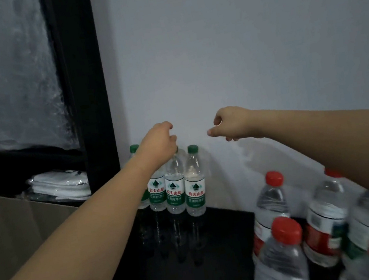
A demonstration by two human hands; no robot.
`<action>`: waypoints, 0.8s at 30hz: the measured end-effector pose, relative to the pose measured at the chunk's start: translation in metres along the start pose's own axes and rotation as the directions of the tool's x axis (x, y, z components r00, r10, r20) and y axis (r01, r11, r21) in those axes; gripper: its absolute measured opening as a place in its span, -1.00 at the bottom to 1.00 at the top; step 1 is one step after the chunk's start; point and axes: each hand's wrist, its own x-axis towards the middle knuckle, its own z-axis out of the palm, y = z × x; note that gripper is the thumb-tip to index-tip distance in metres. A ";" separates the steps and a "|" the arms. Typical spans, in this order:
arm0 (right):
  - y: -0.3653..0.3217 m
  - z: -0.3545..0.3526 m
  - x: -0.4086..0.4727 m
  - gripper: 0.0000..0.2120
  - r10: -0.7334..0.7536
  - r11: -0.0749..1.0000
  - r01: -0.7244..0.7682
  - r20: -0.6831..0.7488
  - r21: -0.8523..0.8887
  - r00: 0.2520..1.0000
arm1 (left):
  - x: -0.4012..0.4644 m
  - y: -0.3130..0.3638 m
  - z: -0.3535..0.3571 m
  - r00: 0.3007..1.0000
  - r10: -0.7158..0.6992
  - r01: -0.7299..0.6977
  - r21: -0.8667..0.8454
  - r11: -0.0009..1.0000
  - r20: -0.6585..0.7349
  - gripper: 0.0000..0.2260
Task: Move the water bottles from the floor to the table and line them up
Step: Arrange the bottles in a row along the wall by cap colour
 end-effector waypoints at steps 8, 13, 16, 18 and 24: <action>0.012 -0.077 -0.176 -0.63 0.059 0.993 -0.072 -0.140 -0.093 0.988 | -0.104 0.106 -0.085 0.994 0.106 -0.104 -0.059 0.993 0.034 -0.66; 0.037 -0.081 -0.266 -0.60 0.107 0.982 -0.119 -0.094 -0.144 0.990 | -0.163 0.161 -0.108 0.981 0.155 -0.149 -0.057 0.987 0.115 -0.70; 0.055 -0.071 -0.303 -0.58 0.131 0.981 -0.135 -0.037 -0.139 0.991 | -0.193 0.179 -0.109 0.971 0.159 -0.156 -0.030 0.987 0.180 -0.70; 0.063 -0.061 -0.318 -0.56 0.142 0.979 -0.140 0.003 -0.145 0.990 | -0.208 0.186 -0.107 0.966 0.157 -0.159 -0.005 0.987 0.205 -0.68; 0.074 -0.031 -0.325 -0.45 0.133 0.980 -0.124 0.048 -0.157 0.990 | -0.230 0.195 -0.079 0.957 0.116 -0.128 0.029 0.991 0.267 -0.62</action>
